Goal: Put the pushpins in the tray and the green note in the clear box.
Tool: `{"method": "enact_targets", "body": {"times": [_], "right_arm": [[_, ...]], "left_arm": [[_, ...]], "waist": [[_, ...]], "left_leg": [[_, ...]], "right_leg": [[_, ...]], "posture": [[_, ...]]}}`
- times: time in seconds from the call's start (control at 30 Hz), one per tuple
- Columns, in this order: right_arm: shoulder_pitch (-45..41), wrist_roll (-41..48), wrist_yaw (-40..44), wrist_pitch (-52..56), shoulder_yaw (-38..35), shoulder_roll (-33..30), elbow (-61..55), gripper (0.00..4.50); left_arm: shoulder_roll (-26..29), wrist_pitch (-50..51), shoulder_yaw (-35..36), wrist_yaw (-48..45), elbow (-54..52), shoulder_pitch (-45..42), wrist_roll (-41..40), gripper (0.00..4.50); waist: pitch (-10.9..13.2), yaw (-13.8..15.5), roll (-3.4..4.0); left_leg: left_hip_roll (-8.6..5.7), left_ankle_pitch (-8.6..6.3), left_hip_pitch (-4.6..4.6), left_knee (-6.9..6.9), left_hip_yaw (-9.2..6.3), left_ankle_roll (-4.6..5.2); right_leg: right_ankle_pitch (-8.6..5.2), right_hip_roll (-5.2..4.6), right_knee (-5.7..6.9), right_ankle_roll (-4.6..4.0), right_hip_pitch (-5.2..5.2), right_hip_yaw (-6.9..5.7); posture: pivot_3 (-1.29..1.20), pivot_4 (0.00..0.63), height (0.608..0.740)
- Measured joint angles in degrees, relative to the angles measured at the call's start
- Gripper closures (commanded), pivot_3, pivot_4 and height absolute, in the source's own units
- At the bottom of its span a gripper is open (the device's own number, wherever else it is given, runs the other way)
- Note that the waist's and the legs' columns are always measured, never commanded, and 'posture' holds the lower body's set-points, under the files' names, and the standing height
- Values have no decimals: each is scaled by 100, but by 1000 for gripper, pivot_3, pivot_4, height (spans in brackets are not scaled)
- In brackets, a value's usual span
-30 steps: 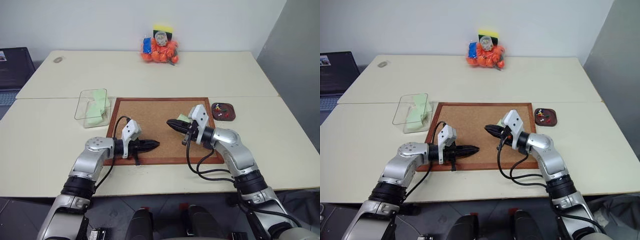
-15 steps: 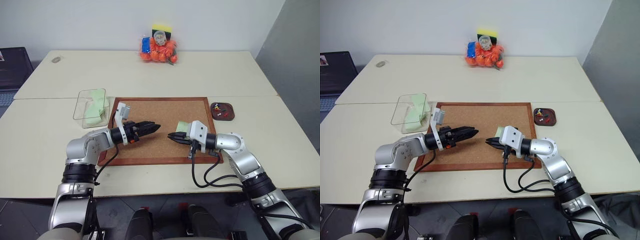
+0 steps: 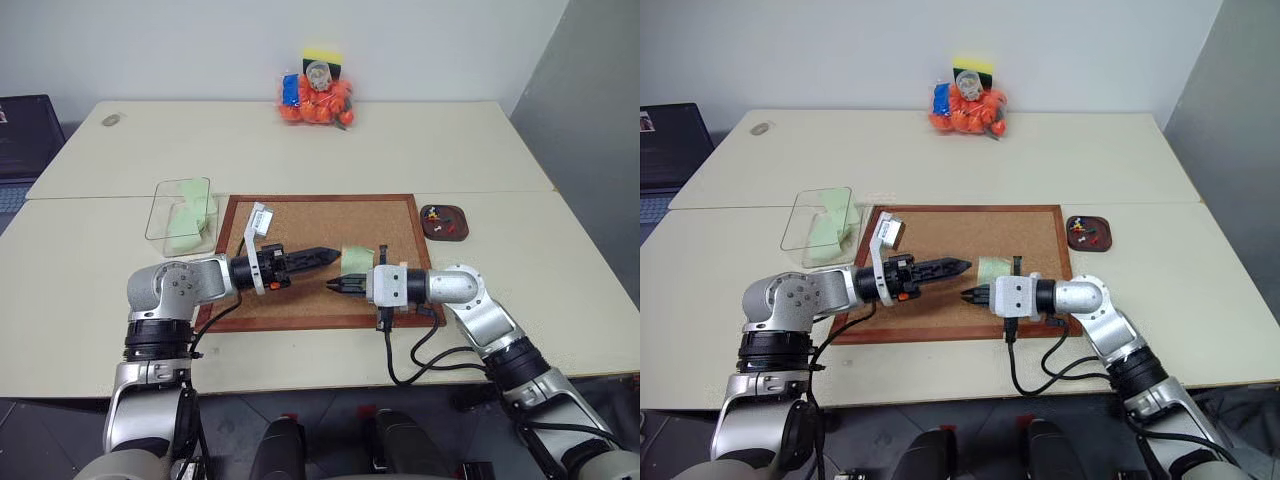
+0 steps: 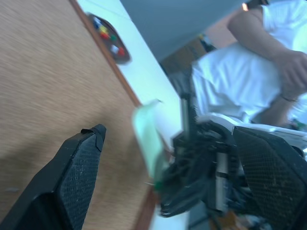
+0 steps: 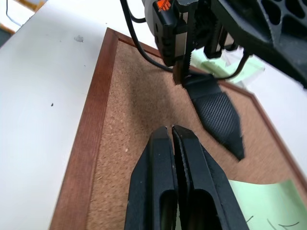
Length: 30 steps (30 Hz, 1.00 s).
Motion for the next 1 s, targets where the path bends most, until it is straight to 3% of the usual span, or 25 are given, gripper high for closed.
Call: {"method": "enact_targets", "body": {"times": [0.23,0.7,1.0], "right_arm": [[-70,-191,-12,-268,131,45,0,4500],[-182,-206,-110,-333,176,110,-1,4500],[-194,-261,-157,-423,179,128,-1,4500]], "left_arm": [[-215,96,-3,266,-196,83,-100,16],[-303,-45,-34,422,-160,137,-99,2412],[-294,-138,-77,393,-88,114,-98,4300]], "waist": [[0,4,0],[0,5,0],[0,5,0]], "left_leg": [[0,1,1,1,0,-1],[-1,1,1,1,1,-2],[-1,1,0,1,1,-1]], "right_leg": [[0,-2,1,0,0,1],[1,-4,1,-1,1,2],[1,-4,1,-1,1,2]], "posture": [[0,150,740],[0,150,740],[0,150,740]]}}
